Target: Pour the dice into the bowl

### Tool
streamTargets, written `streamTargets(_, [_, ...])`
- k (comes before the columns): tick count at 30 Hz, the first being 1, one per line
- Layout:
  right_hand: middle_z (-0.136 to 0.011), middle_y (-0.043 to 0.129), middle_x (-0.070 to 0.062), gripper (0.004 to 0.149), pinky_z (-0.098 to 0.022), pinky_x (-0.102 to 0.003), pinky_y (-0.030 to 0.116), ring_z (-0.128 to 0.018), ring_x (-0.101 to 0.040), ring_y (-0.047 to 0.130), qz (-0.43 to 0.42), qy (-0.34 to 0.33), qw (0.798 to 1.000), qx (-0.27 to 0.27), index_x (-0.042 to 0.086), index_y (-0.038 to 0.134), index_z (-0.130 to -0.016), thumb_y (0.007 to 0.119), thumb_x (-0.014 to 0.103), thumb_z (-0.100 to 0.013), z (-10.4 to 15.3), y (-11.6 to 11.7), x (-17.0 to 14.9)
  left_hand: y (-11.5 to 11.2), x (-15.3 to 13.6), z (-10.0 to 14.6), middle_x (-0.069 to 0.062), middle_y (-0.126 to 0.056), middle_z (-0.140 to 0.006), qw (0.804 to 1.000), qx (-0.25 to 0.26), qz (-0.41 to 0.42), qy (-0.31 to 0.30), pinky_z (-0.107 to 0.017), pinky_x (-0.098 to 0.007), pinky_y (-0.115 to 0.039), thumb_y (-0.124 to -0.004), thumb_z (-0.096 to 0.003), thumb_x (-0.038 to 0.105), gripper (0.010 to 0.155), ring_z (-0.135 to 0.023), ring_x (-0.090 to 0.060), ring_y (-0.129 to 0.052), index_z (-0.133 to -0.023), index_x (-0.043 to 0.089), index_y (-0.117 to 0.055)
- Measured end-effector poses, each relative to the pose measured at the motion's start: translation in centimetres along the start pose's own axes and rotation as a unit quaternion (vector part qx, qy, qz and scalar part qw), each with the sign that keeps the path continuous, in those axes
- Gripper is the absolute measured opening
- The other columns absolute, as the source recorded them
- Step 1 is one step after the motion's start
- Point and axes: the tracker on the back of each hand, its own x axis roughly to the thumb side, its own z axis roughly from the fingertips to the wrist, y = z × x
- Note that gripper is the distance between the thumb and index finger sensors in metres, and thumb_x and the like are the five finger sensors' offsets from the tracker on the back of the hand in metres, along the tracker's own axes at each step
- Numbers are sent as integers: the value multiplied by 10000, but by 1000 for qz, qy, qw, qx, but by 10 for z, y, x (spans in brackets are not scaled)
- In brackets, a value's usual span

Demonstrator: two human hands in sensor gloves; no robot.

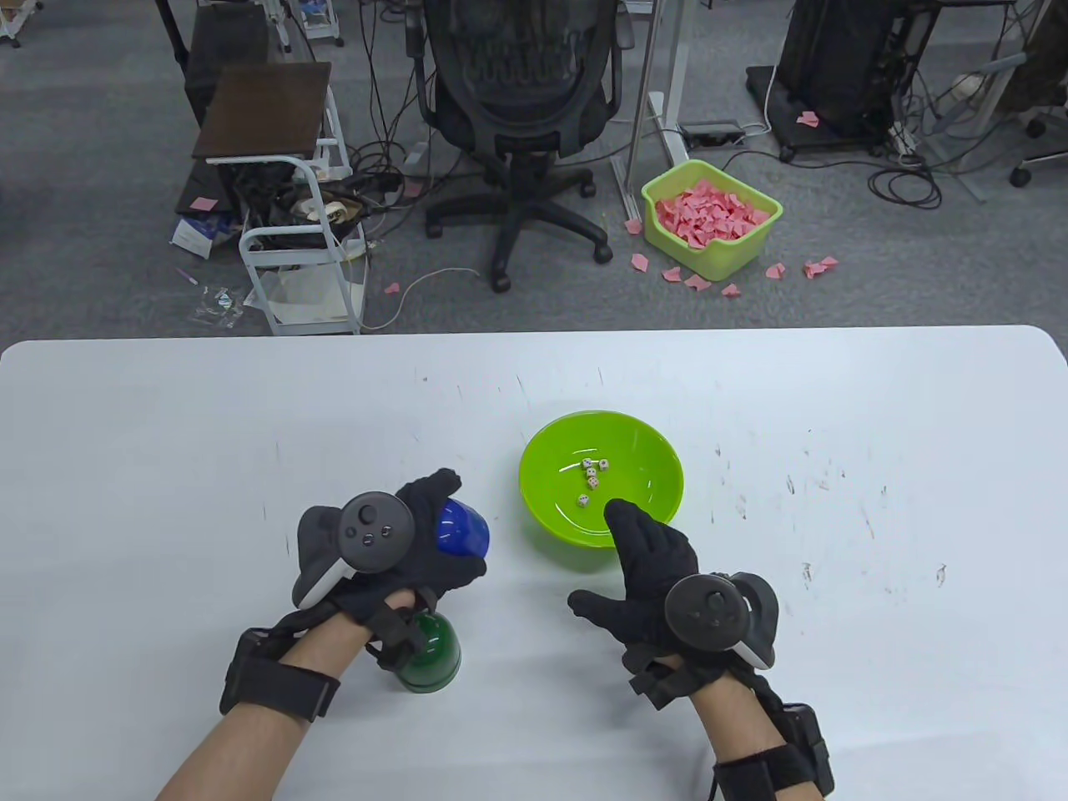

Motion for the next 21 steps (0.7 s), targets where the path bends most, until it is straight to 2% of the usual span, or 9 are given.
streamTargets(3, [-1116,549,-289,1034,-604,-841,388,-932,-611,552,-3,-19,1000,-3,41,366,-1097,891,582,-389,0,2,7,-11,16,1,-174,-673,-1041,999,-15,25,-15,-594,-510,-885,-1025,-294,610,1001,-836,-421,-936,-1054,270,-469])
streamTargets(9, [-1119,541,-295,1123,-606,-841,400,-935,-617,557,-26,-54,998,13,36,291,-1096,932,576,-350,1,13,21,-28,44,2,-174,-680,-1034,997,-29,55,-42,-587,-505,-889,-1021,-298,617,1002,-828,-420,-941,-1053,262,-467])
streamTargets(15, [-1095,564,-315,1182,-610,-804,523,-884,-596,680,-10,-70,997,28,2,194,-1073,965,518,-341,1,21,30,-38,65,3,-181,-673,-1030,994,-30,88,-50,-582,-503,-889,-1014,-309,620,1003,-822,-423,-939,-1054,249,-453])
streamTargets(21, [-1057,619,-297,1175,-599,-749,628,-789,-520,809,-22,-59,998,18,-13,201,-1066,982,481,-339,0,18,27,-42,70,6,-196,-641,-1037,992,-35,115,-34,-589,-513,-874,-1001,-327,608,1007,-835,-439,-913,-1059,234,-420])
